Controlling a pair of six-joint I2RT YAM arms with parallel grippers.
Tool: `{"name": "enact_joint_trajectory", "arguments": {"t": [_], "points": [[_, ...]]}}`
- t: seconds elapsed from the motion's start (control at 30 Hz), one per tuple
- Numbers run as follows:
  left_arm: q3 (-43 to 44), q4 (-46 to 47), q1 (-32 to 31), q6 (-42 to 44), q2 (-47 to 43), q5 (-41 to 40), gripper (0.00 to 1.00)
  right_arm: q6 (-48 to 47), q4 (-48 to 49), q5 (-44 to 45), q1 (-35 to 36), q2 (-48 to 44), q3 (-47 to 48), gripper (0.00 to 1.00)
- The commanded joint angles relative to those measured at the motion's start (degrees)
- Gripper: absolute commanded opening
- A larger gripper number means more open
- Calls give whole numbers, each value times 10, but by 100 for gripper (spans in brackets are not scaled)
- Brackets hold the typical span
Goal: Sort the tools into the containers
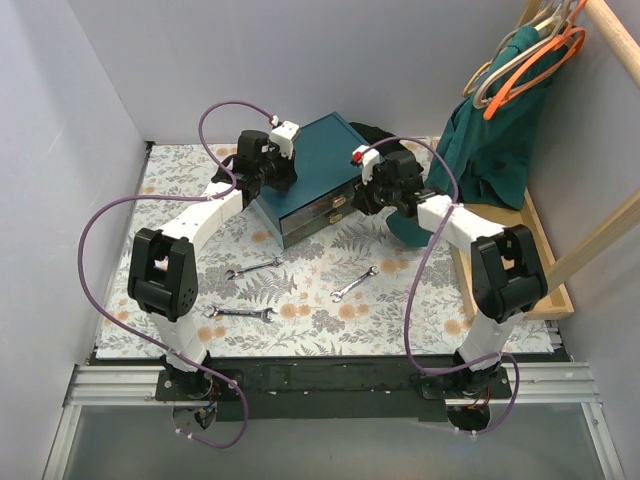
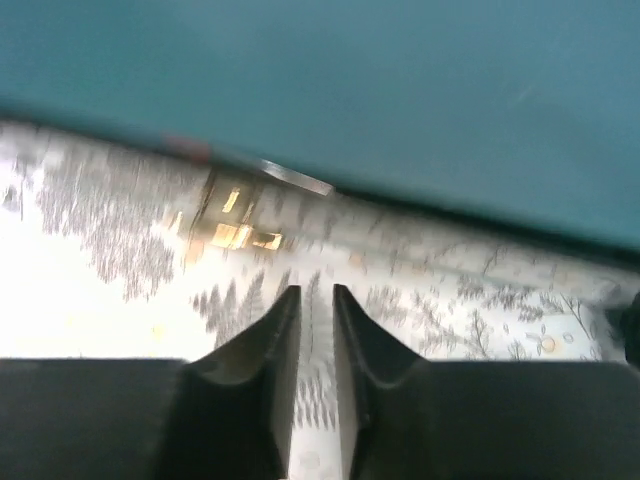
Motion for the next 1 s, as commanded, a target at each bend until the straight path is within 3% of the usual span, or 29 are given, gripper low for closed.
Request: {"name": "enact_joint_trajectory", "arguments": {"t": [0.0,0.17,0.27,0.33,0.6,0.97], "points": [[-3,-31,-3,-3,-32,-3,0,-166,-17,-96,-5,-91,-48,40],[-3,-30,-3,-7,-37,2,0,-398,-68,-167,-4,-160,-172,54],[-6,-28,-3,-10,-37,1,0,-526,-17,-183,7,-190,-246,64],[-10,-28,-3,-11,-41,-1,0,-595,39,-172,18,-184,-267,65],[-35,-30,-3,-11,-61,-4,0,-683,157,-155,38,-71,-240,64],[-68,-29,-3,-11,-79,-9,0,-716,213,-125,45,6,-187,64]]}}
